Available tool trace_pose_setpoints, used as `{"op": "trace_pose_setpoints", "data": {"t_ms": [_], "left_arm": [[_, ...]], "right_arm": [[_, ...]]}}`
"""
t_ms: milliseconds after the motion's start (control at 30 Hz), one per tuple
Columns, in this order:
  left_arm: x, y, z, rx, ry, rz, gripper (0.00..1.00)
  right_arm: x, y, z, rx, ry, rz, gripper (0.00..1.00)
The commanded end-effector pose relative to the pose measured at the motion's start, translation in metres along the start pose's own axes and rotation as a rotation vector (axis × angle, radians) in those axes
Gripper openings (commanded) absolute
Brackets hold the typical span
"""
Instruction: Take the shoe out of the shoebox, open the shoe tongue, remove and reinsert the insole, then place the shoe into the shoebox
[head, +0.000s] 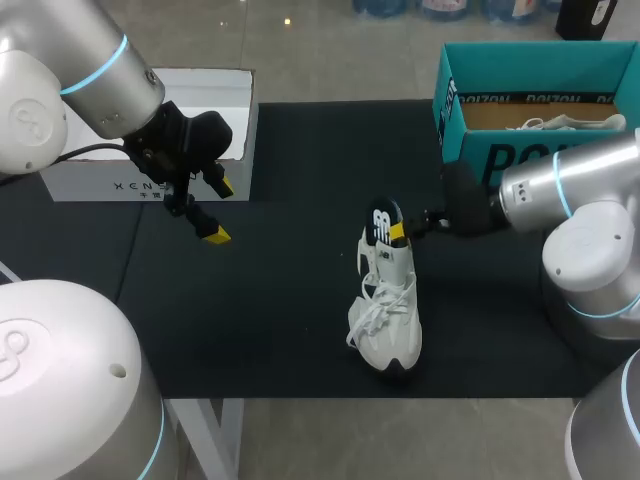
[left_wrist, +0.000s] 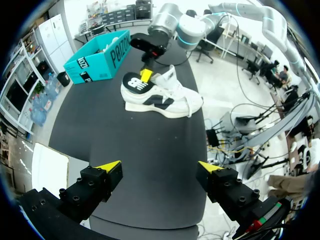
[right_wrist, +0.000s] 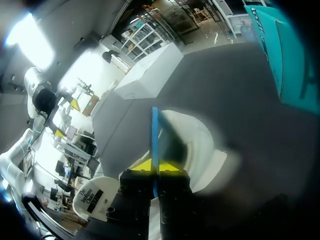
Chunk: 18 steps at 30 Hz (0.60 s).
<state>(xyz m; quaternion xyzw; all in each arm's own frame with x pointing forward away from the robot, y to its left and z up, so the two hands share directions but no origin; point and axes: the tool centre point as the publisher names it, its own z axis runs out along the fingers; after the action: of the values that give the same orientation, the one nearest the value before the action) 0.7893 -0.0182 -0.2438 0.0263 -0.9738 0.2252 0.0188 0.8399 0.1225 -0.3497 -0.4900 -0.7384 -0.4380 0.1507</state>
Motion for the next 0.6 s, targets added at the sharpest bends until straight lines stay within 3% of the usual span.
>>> {"op": "trace_pose_setpoints", "data": {"t_ms": [33,333,600], "left_arm": [[0.0,0.0,0.0,-0.004,0.0,0.0,1.0],[0.0,0.0,0.0,-0.004,0.0,0.0,1.0],[0.0,0.0,0.0,-0.004,0.0,0.0,1.0]], "right_arm": [[0.003,-0.009,0.004,0.004,-0.004,0.01,0.0],[0.0,-0.034,0.007,0.02,-0.01,0.06,0.0],[-0.004,-0.044,0.014,0.07,-0.042,0.083,0.0]]}}
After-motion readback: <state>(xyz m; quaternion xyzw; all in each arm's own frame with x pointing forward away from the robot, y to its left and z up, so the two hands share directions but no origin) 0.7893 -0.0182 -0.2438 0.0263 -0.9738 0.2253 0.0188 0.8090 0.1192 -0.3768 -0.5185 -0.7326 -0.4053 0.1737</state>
